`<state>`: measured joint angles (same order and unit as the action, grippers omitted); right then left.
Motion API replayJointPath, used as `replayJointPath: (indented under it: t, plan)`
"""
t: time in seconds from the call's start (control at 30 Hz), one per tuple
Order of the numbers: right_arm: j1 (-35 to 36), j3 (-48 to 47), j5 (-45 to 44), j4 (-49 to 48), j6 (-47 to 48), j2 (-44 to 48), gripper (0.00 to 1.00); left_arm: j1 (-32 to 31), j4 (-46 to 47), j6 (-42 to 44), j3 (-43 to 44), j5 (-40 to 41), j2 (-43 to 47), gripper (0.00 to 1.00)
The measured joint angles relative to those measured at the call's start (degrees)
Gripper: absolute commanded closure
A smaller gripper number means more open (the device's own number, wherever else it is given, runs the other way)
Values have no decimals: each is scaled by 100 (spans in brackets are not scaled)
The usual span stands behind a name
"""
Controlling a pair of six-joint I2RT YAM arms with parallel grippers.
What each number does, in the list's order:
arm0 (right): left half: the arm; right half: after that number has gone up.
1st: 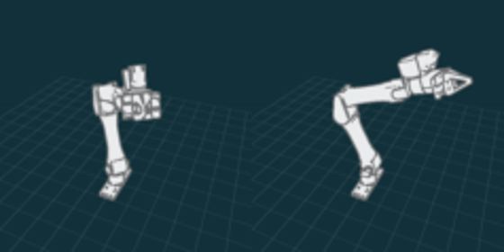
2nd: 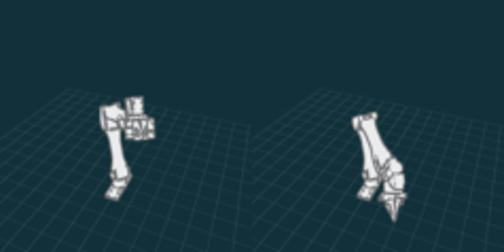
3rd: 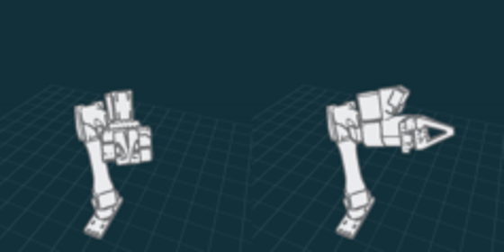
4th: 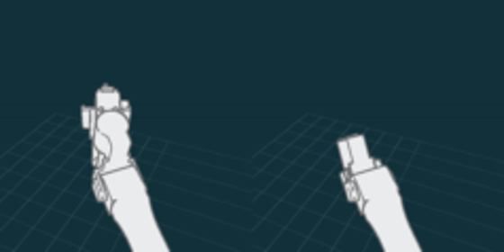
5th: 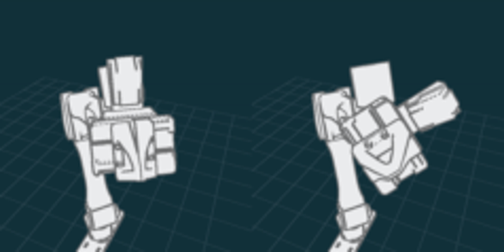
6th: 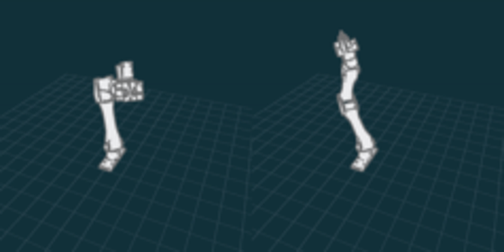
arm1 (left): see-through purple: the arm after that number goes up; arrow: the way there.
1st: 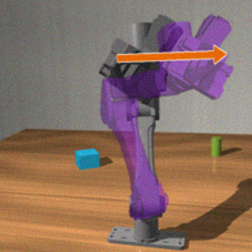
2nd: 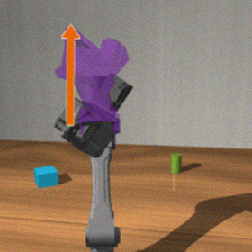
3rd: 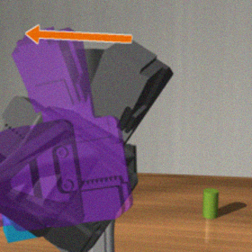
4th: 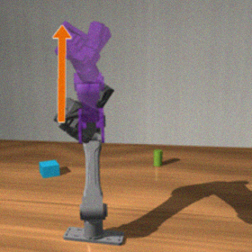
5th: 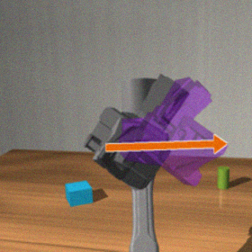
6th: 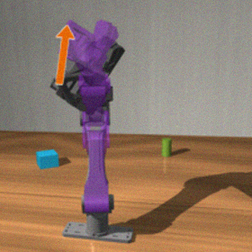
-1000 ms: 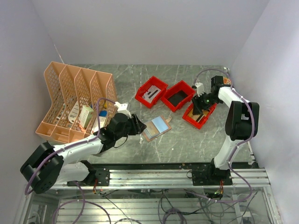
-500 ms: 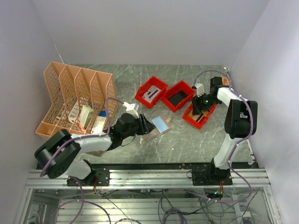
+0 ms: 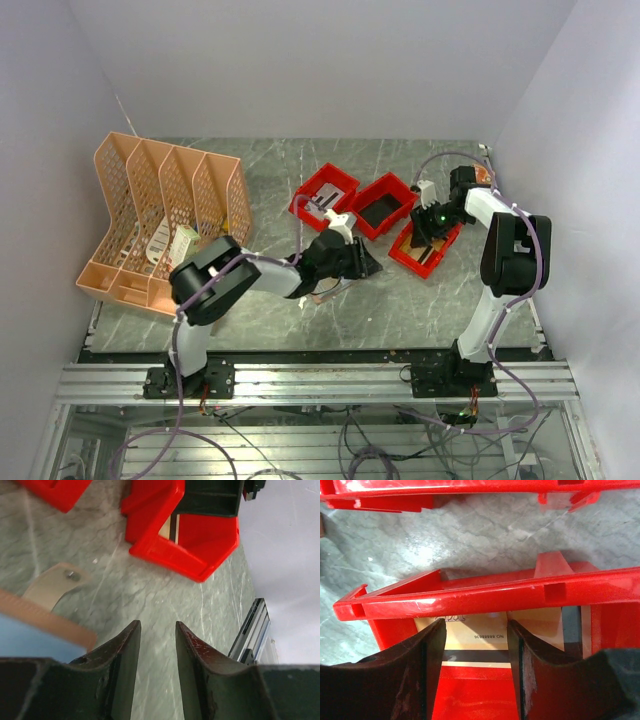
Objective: Put the credit cards into the card holder
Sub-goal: Pick up the credit card from the storage box.
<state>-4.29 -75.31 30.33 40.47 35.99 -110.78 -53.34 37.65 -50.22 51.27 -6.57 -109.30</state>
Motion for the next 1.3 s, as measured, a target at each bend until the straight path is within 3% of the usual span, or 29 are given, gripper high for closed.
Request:
replayJointPath:
  t: [0.4,1.3]
  plan:
    - [-179,0,767,455,2,0,53,-280,-507,7,1792,-293,-1624,55]
    - [-348,153,2109,920,105,632,60,-302,-883,70,2057,-372,-1731,55]
